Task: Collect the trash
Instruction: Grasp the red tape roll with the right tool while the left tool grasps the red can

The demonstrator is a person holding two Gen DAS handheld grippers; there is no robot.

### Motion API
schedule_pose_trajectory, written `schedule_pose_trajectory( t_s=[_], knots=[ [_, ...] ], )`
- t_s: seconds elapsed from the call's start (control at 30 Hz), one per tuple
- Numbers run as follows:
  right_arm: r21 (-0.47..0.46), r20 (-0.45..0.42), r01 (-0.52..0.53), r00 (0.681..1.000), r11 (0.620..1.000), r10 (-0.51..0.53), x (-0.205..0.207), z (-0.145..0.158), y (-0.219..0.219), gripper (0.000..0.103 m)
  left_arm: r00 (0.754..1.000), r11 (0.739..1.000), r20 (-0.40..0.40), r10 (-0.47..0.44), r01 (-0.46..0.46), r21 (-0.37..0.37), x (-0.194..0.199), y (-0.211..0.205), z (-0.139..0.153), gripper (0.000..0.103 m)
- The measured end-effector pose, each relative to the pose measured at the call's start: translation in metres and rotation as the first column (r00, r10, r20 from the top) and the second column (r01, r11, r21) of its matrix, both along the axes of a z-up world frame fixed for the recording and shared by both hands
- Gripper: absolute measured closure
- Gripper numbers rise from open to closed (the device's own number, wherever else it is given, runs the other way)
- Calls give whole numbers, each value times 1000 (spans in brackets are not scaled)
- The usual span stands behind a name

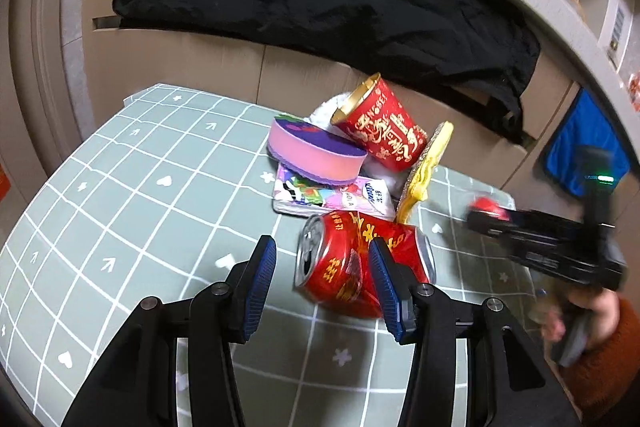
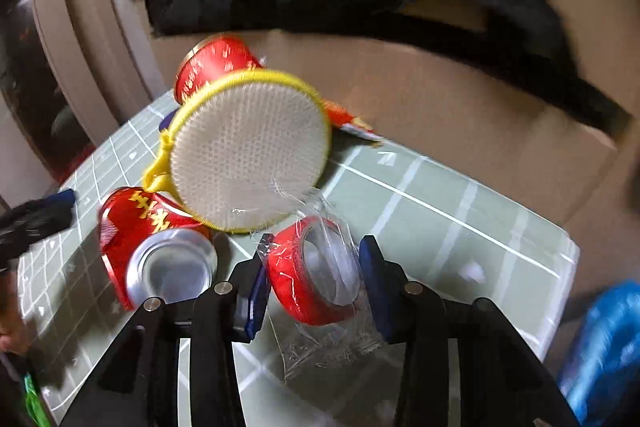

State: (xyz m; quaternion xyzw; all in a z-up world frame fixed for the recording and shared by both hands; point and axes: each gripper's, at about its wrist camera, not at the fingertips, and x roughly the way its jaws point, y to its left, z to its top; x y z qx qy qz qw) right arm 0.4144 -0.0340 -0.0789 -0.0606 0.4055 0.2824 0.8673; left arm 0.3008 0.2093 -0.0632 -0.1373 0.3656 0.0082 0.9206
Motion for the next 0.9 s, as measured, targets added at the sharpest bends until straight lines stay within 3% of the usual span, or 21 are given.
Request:
schedule_pose_trajectory(
  t_s=[0.13, 0.4, 0.9],
  knots=[
    [61, -18, 3, 1000, 998, -2, -28, 19, -27, 65, 999, 999, -32, 37, -37, 20, 17, -9, -10, 54],
    [58, -20, -7, 1000, 998, 8, -69, 20, -49, 65, 993, 995, -78, 89, -85, 55, 40, -20, -25, 54],
    [84, -35, -15, 999, 996, 18, -85, 17, -52, 65, 994, 999, -96, 49, -49, 3, 42, -22, -30, 57]
  ],
)
